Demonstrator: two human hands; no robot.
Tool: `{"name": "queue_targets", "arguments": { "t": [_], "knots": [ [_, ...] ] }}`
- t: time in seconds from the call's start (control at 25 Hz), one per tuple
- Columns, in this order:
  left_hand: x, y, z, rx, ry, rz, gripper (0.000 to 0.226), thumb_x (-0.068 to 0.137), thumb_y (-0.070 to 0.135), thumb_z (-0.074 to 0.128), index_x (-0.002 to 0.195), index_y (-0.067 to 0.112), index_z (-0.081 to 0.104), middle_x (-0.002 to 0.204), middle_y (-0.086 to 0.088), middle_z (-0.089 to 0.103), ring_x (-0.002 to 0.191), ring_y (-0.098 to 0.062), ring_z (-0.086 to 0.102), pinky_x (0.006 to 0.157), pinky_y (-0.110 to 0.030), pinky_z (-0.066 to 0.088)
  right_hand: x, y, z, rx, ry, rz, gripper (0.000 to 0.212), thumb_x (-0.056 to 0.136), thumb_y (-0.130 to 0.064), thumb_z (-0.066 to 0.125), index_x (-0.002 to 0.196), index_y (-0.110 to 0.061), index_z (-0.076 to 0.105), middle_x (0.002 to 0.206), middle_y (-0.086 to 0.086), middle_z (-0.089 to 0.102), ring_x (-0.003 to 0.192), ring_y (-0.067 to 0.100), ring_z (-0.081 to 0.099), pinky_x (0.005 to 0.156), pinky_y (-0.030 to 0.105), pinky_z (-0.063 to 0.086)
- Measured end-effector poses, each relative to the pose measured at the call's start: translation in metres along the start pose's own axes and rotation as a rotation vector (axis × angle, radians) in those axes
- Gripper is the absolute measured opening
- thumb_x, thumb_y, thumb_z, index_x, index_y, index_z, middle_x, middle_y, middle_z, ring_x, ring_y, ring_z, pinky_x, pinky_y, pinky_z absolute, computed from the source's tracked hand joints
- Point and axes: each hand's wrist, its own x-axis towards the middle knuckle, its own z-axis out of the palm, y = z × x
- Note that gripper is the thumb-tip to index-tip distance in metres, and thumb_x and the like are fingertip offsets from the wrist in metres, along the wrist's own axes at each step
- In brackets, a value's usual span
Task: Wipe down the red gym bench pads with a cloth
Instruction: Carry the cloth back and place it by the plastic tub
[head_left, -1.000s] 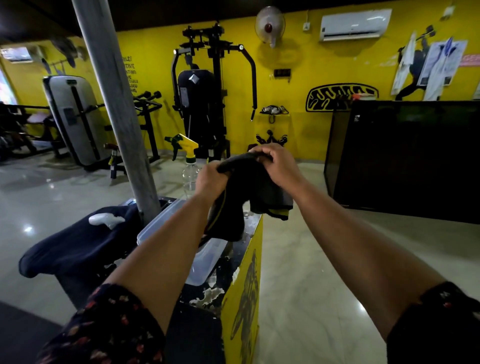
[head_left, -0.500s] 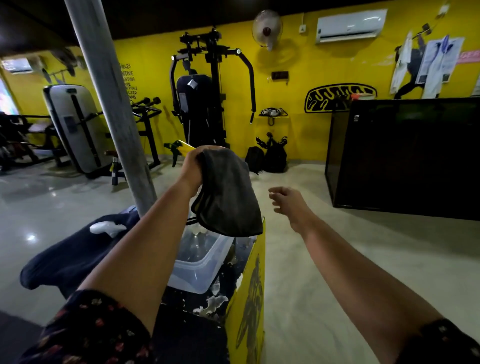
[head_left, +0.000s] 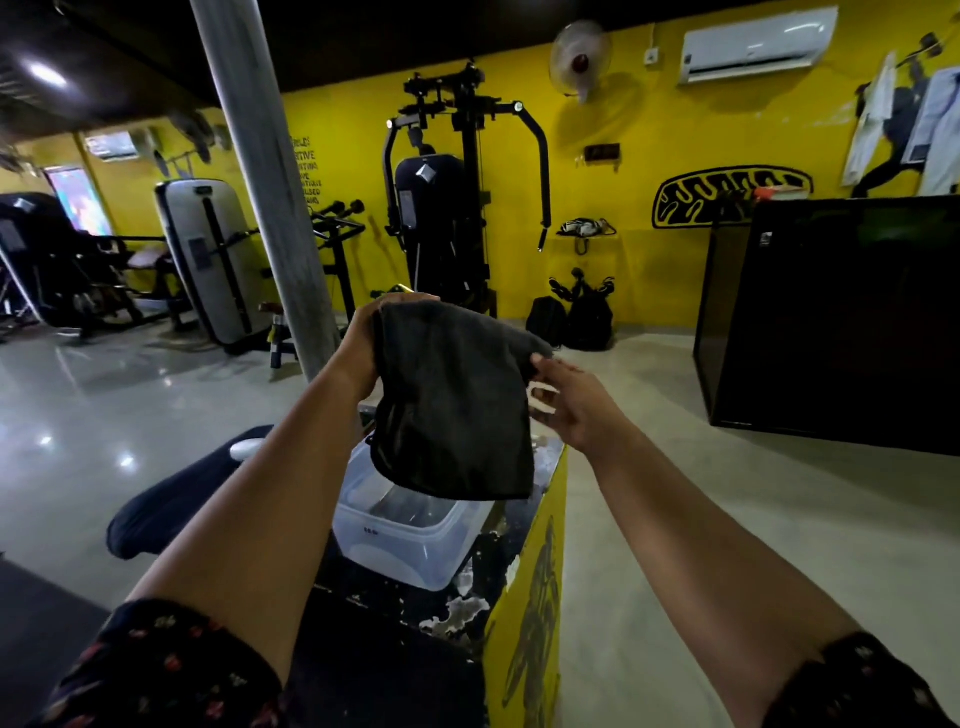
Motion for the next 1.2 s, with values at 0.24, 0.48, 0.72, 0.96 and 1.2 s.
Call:
{"name": "queue_targets", "arguments": {
  "t": [0.24, 0.48, 0.72, 0.96, 1.2],
  "knots": [
    [-0.004, 0.004, -0.016, 0.023, 0.002, 0.028, 0.037, 0.1, 0.006, 0.04, 0.079, 0.014, 0.07, 0.057, 0.005, 0.067, 0.053, -0.008, 0.062, 0.05, -0.012, 0.048, 0.001, -0.035, 0.01, -0.067, -0.066, -0.325, 0.01, 0.096, -0.02, 0.056, 0.092, -0.022, 0.065, 0.091, -0.009, 0.069, 0.095, 0.012, 0.058, 0.089, 0.037, 0.039],
    [-0.004, 0.0, -0.051, 0.081, 0.101, -0.085, 0.023, 0.101, 0.025, 0.049, 0.086, 0.013, 0.061, 0.08, -0.007, 0.059, 0.066, -0.015, 0.057, 0.064, -0.029, 0.046, -0.007, -0.057, 0.029, -0.049, -0.39, -0.371, 0.044, 0.085, -0.009, 0.062, 0.128, -0.018, 0.058, 0.119, 0.002, 0.068, 0.112, 0.02, 0.063, 0.086, 0.032, 0.054],
    [-0.03, -0.02, -0.059, -0.359, -0.058, -0.159, 0.071, 0.088, 0.072, 0.029, 0.071, 0.022, 0.075, 0.073, -0.002, 0.071, 0.07, -0.019, 0.07, 0.072, -0.029, 0.053, -0.001, -0.058, 0.054, -0.153, -0.156, -0.359, 0.044, 0.098, -0.018, 0.056, 0.14, -0.029, 0.05, 0.129, 0.002, 0.062, 0.114, 0.021, 0.062, 0.089, 0.037, 0.053],
    [-0.028, -0.042, -0.047, -0.161, -0.111, -0.027, 0.035, 0.085, 0.009, 0.066, 0.118, 0.019, 0.06, 0.117, -0.009, 0.069, 0.101, -0.023, 0.068, 0.084, -0.038, 0.058, -0.011, -0.056, 0.044, -0.234, -0.347, -0.14, 0.069, 0.093, 0.001, 0.051, 0.145, -0.04, 0.03, 0.129, 0.006, 0.058, 0.111, 0.025, 0.061, 0.085, 0.038, 0.053],
    [-0.018, -0.048, -0.054, -0.145, 0.065, -0.008, 0.031, 0.081, -0.007, 0.067, 0.106, 0.012, 0.064, 0.089, -0.002, 0.075, 0.083, -0.02, 0.071, 0.064, -0.028, 0.057, -0.008, -0.049, 0.029, -0.393, -0.385, -0.237, 0.098, 0.084, 0.022, 0.048, 0.152, -0.04, 0.013, 0.137, -0.002, 0.049, 0.122, 0.017, 0.052, 0.087, 0.032, 0.05]
  ]
}}
